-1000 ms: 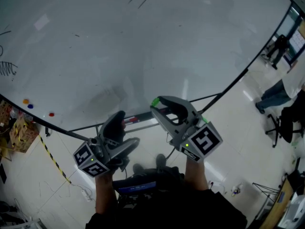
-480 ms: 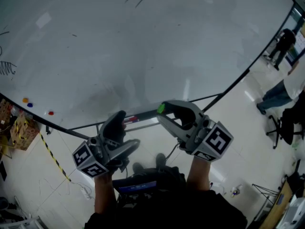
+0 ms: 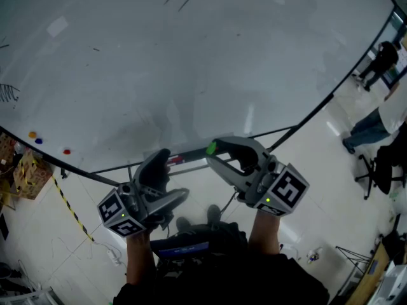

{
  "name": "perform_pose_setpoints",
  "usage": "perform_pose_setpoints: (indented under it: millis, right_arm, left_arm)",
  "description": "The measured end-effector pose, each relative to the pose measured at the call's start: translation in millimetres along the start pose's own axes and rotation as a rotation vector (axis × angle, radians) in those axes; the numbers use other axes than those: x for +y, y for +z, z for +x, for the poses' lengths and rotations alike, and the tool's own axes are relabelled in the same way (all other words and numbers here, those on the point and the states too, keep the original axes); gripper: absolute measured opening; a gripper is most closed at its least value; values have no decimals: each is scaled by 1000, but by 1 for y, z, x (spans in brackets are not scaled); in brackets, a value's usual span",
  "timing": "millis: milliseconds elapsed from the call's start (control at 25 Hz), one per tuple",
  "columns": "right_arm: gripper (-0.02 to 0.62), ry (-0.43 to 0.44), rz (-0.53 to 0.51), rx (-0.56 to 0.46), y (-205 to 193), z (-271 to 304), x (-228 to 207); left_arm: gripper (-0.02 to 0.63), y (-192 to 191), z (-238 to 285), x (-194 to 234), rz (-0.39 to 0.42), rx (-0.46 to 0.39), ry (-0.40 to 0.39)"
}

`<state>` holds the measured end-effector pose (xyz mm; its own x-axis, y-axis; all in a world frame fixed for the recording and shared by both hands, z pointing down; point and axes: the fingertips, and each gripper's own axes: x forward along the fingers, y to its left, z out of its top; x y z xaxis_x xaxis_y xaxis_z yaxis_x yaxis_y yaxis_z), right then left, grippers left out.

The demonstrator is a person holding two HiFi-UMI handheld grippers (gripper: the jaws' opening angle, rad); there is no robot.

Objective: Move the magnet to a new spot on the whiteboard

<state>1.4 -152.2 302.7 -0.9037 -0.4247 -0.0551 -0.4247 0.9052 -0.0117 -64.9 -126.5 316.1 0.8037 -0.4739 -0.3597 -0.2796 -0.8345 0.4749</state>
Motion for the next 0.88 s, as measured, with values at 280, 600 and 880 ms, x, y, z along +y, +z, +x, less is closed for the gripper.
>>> perform_pose_setpoints:
  millis: [280, 600, 880]
  right_arm:
    - [150, -55, -36, 37, -6, 5, -11]
    - [150, -76, -32, 22, -7, 15, -21]
    - [150, -99, -46, 48, -13, 20, -28]
  left_arm:
    - [446, 1, 0, 4, -8, -10, 5]
    - [446, 4, 2, 7, -6, -23, 13]
    - [446, 2, 2, 11, 0, -16, 18]
